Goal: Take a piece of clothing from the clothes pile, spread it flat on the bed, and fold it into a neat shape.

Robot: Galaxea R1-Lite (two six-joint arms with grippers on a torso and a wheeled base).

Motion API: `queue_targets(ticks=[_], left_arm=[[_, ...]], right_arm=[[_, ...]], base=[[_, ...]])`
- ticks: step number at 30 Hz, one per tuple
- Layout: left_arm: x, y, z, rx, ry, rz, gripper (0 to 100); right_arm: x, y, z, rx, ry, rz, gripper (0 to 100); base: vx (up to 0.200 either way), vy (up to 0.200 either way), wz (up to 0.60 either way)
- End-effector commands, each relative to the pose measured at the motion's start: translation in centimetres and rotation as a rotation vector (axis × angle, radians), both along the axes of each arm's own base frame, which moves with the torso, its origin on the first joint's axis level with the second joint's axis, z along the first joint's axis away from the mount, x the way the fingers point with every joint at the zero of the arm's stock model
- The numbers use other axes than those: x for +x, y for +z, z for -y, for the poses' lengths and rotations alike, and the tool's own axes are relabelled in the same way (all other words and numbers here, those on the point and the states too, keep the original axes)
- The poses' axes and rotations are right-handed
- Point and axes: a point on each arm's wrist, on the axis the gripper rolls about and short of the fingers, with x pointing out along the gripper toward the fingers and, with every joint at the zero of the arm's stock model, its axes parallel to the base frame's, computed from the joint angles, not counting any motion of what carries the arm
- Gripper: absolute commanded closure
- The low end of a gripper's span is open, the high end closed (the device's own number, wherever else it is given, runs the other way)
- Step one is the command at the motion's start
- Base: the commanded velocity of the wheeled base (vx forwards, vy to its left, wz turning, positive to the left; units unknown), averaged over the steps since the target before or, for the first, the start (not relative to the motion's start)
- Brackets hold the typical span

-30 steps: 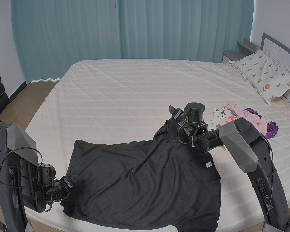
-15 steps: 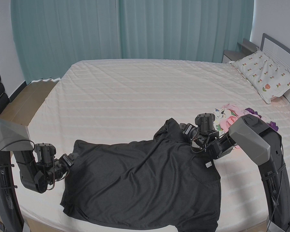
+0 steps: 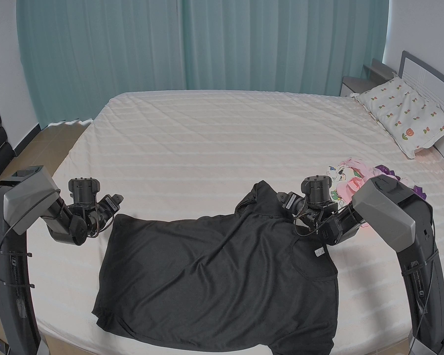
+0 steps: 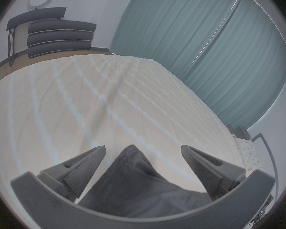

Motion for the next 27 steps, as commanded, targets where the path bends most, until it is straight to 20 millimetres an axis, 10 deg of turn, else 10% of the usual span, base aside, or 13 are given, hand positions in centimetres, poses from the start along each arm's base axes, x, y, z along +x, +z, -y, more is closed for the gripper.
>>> queue_targets(ticks=[1,13,14,27], left_arm=[[2.7,-3.9,0.0,0.029,0.006,-0.046,0],[3.3,-4.6,0.9,0.04,-0.02,-0.068,0],[3.4,-4.7,0.9,0.041,-0.021,-0.07,100],[4.0,-4.3,0.3,0.098,0.086,-0.046,100]], right_arm=[[-0.3,-0.9,0.0,-0.012,0.006,-0.016,0],[-0.2,-1.2,0.4,-0.035,0.008,-0.02,0],[-0.2,-1.2,0.4,-0.034,0.009,-0.019,0],[0.6,-2.0,1.5,-0.106,0.187,-0.023,0]], base=[[0.0,0.0,0.0],[0.0,0.0,0.0],[0.0,0.0,0.0],[0.0,0.0,0.0]])
